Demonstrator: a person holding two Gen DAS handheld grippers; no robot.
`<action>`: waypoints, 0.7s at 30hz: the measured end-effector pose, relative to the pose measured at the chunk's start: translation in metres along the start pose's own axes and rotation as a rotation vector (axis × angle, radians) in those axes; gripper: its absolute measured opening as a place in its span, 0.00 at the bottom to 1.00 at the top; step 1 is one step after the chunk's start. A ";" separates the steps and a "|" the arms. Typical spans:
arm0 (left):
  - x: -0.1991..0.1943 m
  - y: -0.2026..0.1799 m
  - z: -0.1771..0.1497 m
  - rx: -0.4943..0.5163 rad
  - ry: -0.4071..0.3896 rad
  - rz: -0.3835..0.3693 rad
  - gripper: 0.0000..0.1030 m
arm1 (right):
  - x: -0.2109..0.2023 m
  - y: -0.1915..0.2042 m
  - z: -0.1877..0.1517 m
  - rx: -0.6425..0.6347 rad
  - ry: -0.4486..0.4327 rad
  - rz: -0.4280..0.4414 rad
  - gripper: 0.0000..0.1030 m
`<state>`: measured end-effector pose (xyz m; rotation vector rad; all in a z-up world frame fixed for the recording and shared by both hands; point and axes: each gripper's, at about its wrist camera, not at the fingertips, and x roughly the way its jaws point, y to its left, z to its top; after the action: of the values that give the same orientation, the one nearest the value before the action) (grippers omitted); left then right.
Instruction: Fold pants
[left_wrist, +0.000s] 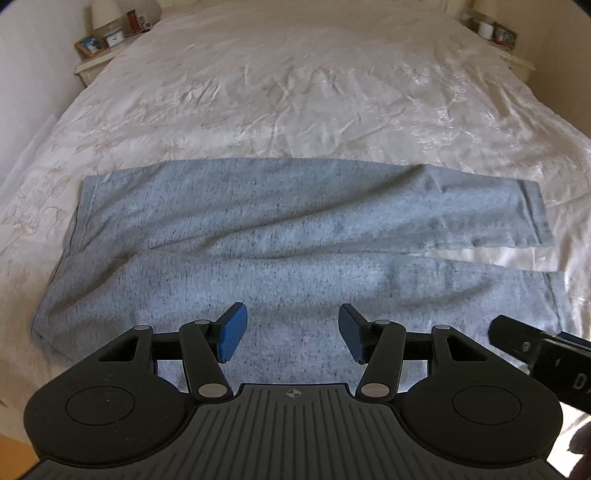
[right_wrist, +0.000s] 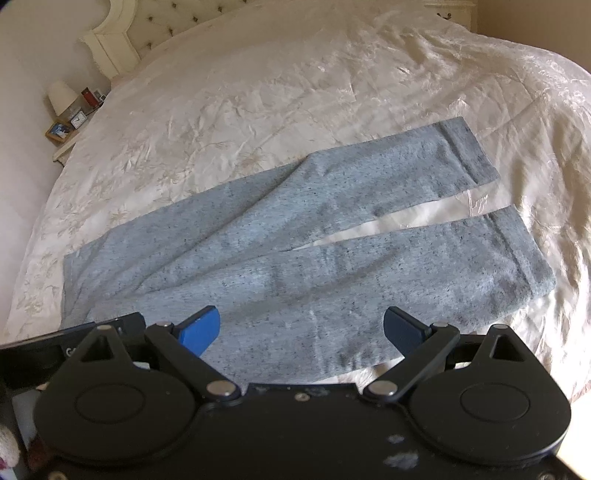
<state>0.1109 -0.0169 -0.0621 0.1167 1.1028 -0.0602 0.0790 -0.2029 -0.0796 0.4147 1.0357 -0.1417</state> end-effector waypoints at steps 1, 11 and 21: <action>0.000 -0.002 0.000 -0.007 0.004 0.009 0.52 | 0.001 -0.004 0.003 -0.005 0.005 0.005 0.98; -0.001 -0.040 0.000 -0.051 0.025 0.059 0.52 | 0.017 -0.066 0.026 -0.004 0.033 0.028 0.96; 0.017 -0.089 -0.030 0.019 0.055 0.050 0.52 | 0.043 -0.184 0.006 0.147 0.084 -0.139 0.86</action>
<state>0.0823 -0.1012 -0.0960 0.1634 1.1540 -0.0227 0.0497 -0.3705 -0.1631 0.4852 1.1415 -0.3285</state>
